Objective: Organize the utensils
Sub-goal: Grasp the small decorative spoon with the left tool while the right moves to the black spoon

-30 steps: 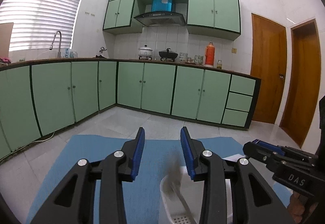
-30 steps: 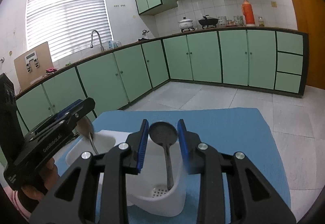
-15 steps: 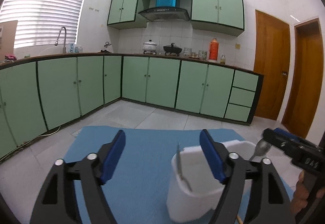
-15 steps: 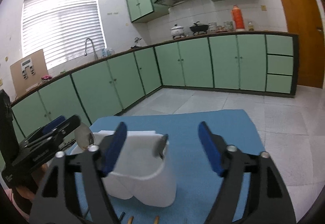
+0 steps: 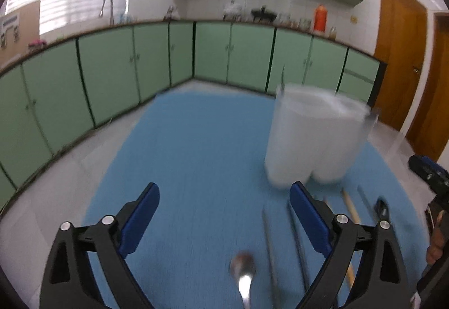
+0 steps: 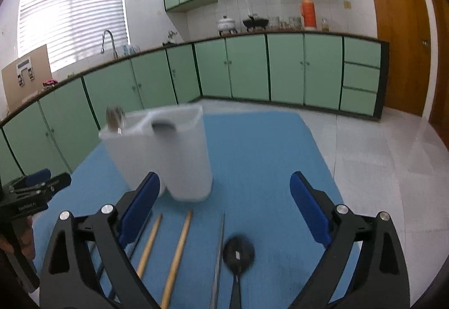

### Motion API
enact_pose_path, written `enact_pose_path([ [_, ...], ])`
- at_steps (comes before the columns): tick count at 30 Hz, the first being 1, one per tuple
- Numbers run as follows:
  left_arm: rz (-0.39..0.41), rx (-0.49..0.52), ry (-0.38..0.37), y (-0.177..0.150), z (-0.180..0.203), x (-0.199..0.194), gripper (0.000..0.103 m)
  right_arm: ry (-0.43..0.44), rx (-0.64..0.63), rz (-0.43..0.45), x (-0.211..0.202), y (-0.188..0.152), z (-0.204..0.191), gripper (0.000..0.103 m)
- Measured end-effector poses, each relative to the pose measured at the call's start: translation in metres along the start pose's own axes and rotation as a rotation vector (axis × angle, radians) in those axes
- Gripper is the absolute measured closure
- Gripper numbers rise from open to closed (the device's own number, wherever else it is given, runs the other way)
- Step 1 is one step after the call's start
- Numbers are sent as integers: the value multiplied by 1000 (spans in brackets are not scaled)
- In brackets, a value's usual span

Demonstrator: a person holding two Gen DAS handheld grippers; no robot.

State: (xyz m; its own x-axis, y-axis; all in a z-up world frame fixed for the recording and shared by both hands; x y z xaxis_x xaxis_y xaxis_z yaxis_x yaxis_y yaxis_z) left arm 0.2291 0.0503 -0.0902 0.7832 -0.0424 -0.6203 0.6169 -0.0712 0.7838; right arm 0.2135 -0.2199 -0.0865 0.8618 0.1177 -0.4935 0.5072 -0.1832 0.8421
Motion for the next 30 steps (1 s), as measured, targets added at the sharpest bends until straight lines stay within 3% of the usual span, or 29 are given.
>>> enact_pose_path([
  [7,-106,-8,21,-42,1,9,12,-13,3,-47,-4,-29,3,12],
  [19,-184,11,5,-57,6,25,37,-30,15,-83,-3,-47,15,12],
  [28,-183,16,-77,-60,18,17,77,-40,-2,-100,-1,-47,13,12],
  [30,-177,14,-78,-61,17,15,77,-38,-7,-104,0,-47,12,12],
])
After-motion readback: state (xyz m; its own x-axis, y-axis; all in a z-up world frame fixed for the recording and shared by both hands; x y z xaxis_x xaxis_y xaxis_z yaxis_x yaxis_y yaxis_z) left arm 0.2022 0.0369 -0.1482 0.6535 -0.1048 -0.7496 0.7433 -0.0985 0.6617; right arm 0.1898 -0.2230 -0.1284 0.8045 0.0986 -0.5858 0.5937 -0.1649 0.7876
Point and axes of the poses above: each gripper's, at about its wrist camera, not at the fingertips, and x roughly the way its jaws point, z to its right, y to its top, the point moved 2 cm from there along x, roughly the way its jaws point, and after that the axes turned 6 degrees about x, right-handed, at the moved point
